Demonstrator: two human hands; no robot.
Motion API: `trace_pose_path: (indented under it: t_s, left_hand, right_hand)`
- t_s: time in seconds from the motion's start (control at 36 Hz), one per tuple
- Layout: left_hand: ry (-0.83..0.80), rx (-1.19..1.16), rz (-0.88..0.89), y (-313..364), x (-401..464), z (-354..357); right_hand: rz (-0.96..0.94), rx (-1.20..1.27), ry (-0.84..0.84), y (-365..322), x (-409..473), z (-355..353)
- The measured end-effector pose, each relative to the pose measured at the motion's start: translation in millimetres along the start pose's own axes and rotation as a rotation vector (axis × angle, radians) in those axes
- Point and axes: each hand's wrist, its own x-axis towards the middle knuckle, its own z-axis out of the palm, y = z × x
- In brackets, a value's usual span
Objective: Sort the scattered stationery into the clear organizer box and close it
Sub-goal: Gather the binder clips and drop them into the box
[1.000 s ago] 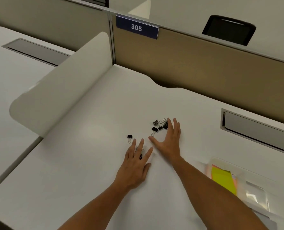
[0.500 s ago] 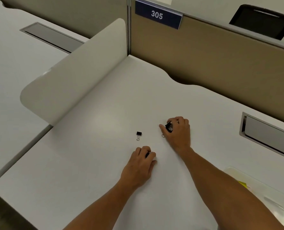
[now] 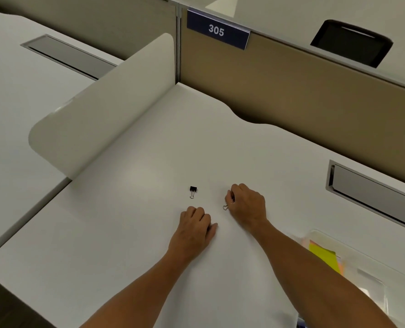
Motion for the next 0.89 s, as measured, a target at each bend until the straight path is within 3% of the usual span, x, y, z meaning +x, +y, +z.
trace_pose_path:
  t_s: [0.17,0.31,0.47,0.56,0.64,0.78,0.89]
  left_hand:
    - [-0.007,0.026,0.024,2,2,-7]
    - [-0.024,0.077,0.021,6,2,-18]
    - [-0.029,-0.016,-0.115,10,-3,-25]
    - [-0.033,-0.147,-0.201,8,-4,-30]
    - [0.069,-0.385,-0.349,4,-4,-33]
    - [0.234,-0.809,-0.634,2,0,-42]
    - [0.266,-1.255,-1.027,8,4,-57]
  right_hand:
    - [0.117,-0.010,-0.036,-8,-35,-5]
    - [0.088,-0.070,-0.050,-18,-71,-13]
    - [0.048,-0.091,0.018,-26,-106,-20]
    - [0.102,-0.029,-0.062,-31,-118,-26]
    - [0.319,0.169,-0.146,-37,-130,-31]
    - [0.713,0.619,-0.050,-55,-146,-51]
    - [1.017,0.931,-0.008,-66,-149,-67]
